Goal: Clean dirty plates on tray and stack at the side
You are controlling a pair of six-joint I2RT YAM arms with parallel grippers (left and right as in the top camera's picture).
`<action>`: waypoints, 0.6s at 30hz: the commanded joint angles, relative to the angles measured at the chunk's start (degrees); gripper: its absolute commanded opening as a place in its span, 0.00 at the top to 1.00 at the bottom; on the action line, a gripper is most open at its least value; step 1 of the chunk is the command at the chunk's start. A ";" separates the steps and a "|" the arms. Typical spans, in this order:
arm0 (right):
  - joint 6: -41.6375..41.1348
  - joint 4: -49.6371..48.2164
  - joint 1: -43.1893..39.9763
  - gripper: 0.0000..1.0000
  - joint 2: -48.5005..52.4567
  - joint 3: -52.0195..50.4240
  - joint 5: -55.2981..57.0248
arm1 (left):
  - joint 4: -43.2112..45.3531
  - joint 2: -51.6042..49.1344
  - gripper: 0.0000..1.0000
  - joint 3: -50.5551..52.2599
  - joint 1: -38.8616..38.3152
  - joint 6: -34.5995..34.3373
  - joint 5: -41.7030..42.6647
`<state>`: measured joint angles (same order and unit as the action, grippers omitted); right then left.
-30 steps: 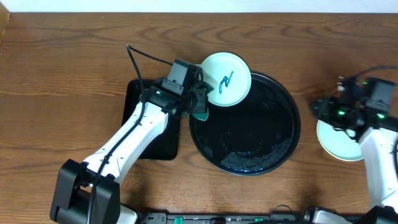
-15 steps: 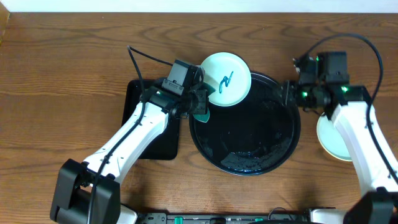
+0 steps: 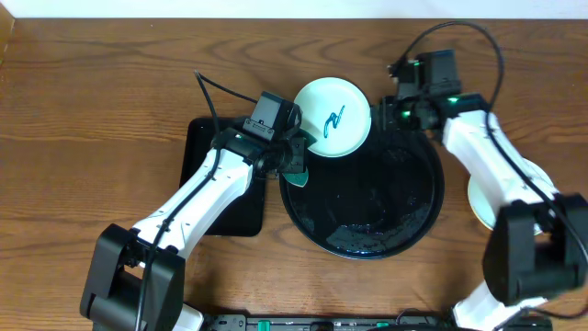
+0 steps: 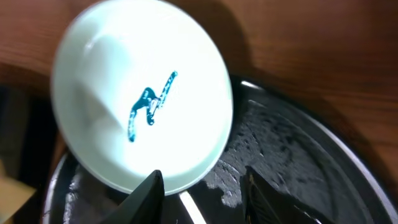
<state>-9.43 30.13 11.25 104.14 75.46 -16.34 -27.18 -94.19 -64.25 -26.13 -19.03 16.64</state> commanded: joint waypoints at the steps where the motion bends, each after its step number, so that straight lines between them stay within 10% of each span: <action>1: -3.45 -1.60 2.40 0.62 5.20 0.98 3.45 | -0.17 -0.35 0.91 0.31 -0.09 0.31 0.92; 11: -10.29 -4.07 4.15 0.65 13.33 0.98 8.59 | -0.20 -0.35 0.91 0.31 -0.09 0.31 0.92; 18: -10.25 -1.09 4.63 0.92 14.36 0.98 8.37 | -0.22 -0.35 0.91 0.28 -0.09 0.31 0.92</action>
<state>-18.90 27.07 15.18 117.27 76.05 -9.19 -27.18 -94.19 -64.25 -26.13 -19.03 16.62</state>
